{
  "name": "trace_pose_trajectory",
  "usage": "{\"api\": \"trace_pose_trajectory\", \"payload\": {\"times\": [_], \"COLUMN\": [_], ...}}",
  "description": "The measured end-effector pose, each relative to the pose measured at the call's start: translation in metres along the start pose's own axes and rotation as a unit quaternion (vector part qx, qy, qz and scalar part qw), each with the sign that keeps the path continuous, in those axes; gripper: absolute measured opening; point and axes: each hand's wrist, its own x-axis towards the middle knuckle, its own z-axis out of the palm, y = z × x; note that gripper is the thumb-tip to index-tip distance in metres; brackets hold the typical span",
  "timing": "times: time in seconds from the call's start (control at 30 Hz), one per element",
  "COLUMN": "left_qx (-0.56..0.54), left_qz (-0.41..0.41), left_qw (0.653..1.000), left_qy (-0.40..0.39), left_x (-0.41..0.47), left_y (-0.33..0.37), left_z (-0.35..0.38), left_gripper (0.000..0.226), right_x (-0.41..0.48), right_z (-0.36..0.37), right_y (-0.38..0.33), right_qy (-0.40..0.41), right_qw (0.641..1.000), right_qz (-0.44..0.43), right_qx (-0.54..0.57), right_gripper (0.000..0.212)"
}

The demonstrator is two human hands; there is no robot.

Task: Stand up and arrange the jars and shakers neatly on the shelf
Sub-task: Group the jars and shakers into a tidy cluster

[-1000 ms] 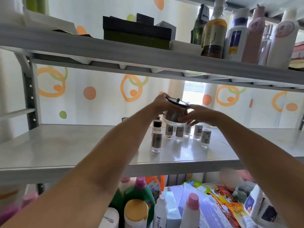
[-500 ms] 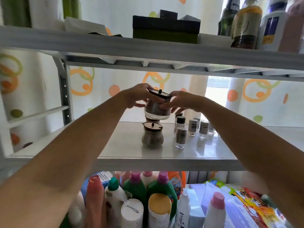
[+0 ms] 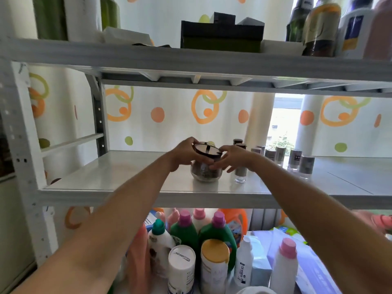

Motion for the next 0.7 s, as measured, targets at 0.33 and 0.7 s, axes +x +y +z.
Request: {"api": "trace_pose_trajectory", "payload": {"times": [0.33, 0.7], "left_qx": [-0.016, -0.047], "left_qz": [0.031, 0.013], "left_qw": [0.999, 0.999], "left_qy": [-0.026, 0.008], "left_x": [-0.003, 0.022], "left_y": [-0.02, -0.042], "left_z": [0.012, 0.018], "left_gripper": [0.038, 0.049], "right_x": [0.003, 0.021], "right_z": [0.023, 0.031], "right_y": [0.018, 0.031], "right_qy": [0.001, 0.025], "right_qw": [1.0, 0.999], "right_qz": [0.024, 0.025], "right_qx": [-0.002, 0.007], "right_gripper": [0.055, 0.052]}}
